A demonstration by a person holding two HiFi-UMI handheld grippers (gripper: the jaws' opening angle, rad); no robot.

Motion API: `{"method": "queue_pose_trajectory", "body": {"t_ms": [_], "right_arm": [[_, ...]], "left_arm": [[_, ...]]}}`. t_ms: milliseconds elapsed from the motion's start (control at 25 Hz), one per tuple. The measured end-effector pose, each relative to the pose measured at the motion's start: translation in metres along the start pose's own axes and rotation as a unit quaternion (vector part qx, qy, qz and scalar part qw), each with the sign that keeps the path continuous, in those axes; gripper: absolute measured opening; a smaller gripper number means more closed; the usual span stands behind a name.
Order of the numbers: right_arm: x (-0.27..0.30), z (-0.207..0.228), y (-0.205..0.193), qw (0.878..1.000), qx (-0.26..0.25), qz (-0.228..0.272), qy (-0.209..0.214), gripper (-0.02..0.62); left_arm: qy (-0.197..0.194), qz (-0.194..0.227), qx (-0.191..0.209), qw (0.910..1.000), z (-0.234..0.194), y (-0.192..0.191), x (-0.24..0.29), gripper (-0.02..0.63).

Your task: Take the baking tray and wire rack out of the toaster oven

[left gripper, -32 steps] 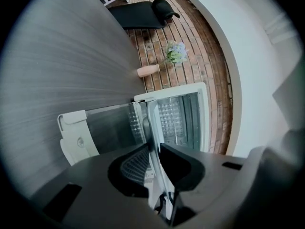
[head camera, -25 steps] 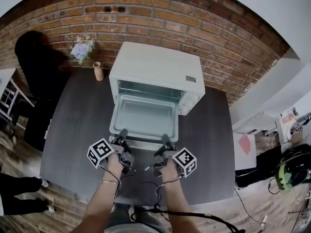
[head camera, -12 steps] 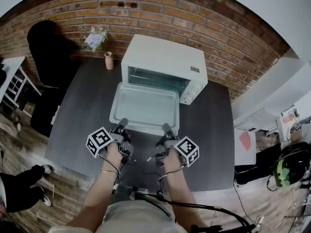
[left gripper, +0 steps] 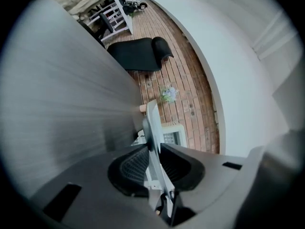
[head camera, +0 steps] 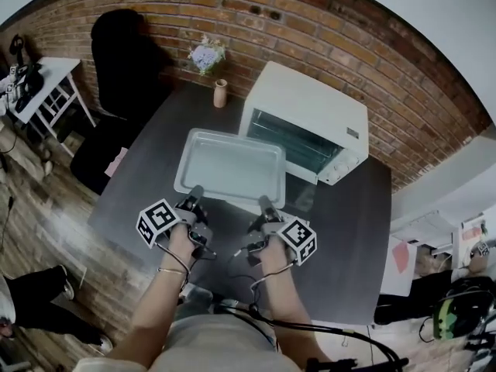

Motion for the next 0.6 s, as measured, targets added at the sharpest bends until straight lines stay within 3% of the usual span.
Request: {"method": "queue_pose_trajectory", "body": {"t_ms": [600], "right_arm": [[0.067, -0.048, -0.116, 0.99, -0.025, -0.138, 0.033, 0.083]], "left_arm": [[0.033, 0.138, -0.024, 0.9896, -0.031, 0.112, -0.063, 0.067]]}}
Point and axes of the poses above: the fingertips, and each gripper's own axes: x forward along the fingers, z to its right, y out of its top, the point moved 8 cm from there along -x, backward along the fingers, and after that the axes turned 11 degrees about z, right-handed, at the moved point
